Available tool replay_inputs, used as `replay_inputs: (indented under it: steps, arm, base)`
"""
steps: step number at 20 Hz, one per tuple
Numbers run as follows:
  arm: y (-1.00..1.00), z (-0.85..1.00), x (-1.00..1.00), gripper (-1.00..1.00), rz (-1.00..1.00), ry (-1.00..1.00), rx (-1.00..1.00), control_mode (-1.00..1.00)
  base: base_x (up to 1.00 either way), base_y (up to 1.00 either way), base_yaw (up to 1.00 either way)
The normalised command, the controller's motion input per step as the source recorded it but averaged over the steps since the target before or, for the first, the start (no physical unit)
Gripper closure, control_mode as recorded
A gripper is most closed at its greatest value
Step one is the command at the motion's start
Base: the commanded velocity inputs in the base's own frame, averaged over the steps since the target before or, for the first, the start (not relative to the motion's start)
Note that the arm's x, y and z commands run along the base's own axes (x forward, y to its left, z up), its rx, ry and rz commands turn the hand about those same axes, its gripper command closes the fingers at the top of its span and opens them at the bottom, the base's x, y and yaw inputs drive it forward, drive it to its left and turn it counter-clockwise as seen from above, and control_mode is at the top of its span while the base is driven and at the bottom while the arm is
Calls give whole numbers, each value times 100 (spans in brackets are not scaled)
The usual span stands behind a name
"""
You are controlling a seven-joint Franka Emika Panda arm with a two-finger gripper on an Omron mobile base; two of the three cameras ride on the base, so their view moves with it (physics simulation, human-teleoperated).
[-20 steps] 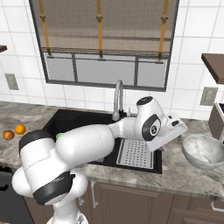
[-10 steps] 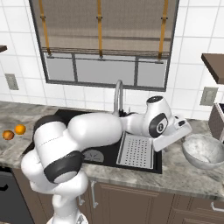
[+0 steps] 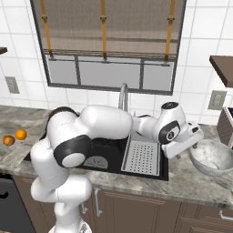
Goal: Remove the peach and orange from the sink. Then move the bowl and cup from the counter to the sink for washing.
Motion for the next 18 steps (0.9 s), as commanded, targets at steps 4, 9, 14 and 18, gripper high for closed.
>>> replay_inputs:
  steps: [4,9,14,18]
  arm:
    - [-20,-21,14,-100,3,0,5,-100]
    - [-21,-16,18,-100,3,0,5,-100]
    - [-22,-14,21,-100,2,0,4,-100]
    - [-26,-10,22,-100,2,0,1,-100]
  base:
    - [0,0,0]
    - [0,0,0]
    - [0,0,0]
    - [0,0,0]
